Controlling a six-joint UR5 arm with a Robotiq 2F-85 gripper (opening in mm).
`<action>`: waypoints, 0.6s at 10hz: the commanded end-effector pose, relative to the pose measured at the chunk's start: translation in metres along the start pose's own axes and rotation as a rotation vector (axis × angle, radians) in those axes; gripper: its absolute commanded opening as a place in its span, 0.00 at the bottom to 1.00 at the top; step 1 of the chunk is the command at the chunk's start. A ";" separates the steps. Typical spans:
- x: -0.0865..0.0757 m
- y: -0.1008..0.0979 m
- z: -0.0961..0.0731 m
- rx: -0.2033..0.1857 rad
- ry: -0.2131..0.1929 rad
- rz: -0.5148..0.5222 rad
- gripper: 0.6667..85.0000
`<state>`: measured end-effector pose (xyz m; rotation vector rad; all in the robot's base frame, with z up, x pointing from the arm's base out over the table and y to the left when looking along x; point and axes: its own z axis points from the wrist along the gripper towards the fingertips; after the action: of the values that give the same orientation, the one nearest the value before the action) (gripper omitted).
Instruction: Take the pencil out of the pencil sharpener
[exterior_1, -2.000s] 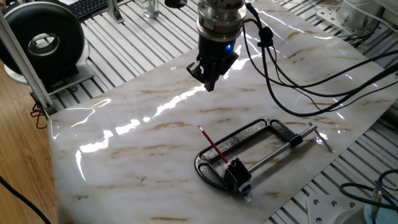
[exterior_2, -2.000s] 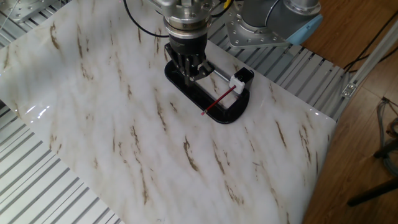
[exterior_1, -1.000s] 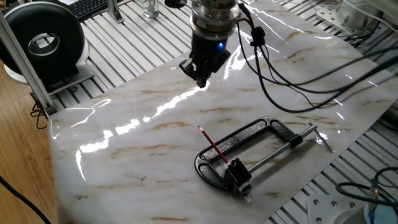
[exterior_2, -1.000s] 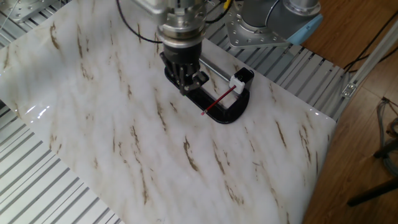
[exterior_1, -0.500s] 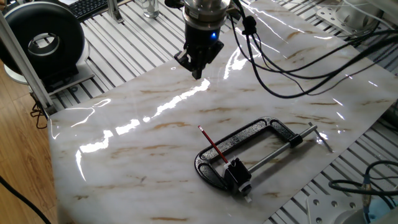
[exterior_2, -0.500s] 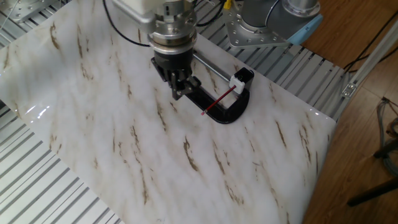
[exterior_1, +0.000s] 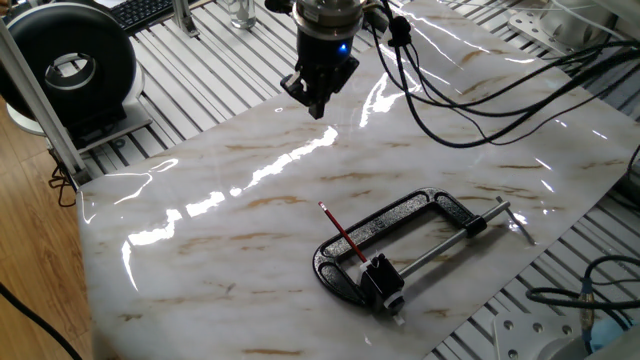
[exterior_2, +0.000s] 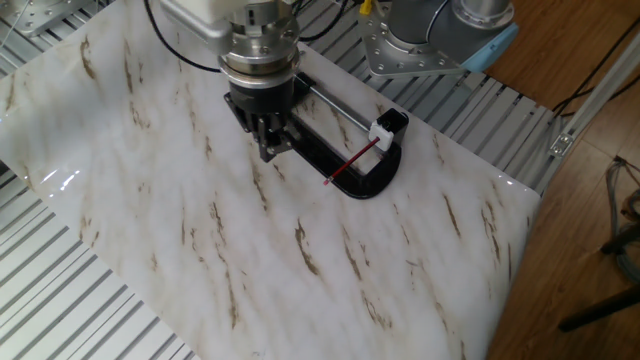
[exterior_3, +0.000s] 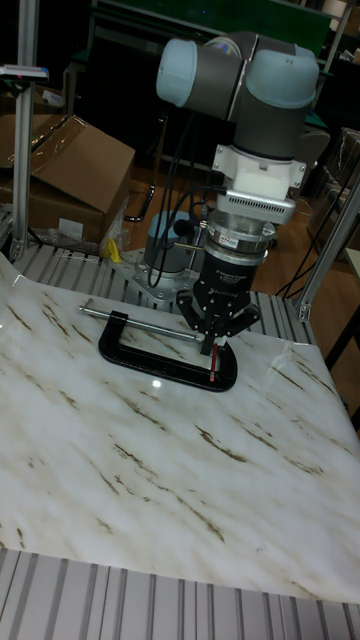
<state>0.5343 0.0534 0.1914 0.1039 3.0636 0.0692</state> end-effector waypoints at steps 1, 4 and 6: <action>-0.005 -0.002 -0.005 -0.008 -0.003 -0.006 0.00; -0.005 -0.007 -0.005 0.006 -0.002 -0.010 0.00; -0.006 -0.007 -0.005 0.006 -0.002 -0.010 0.00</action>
<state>0.5380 0.0453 0.1945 0.0878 3.0637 0.0466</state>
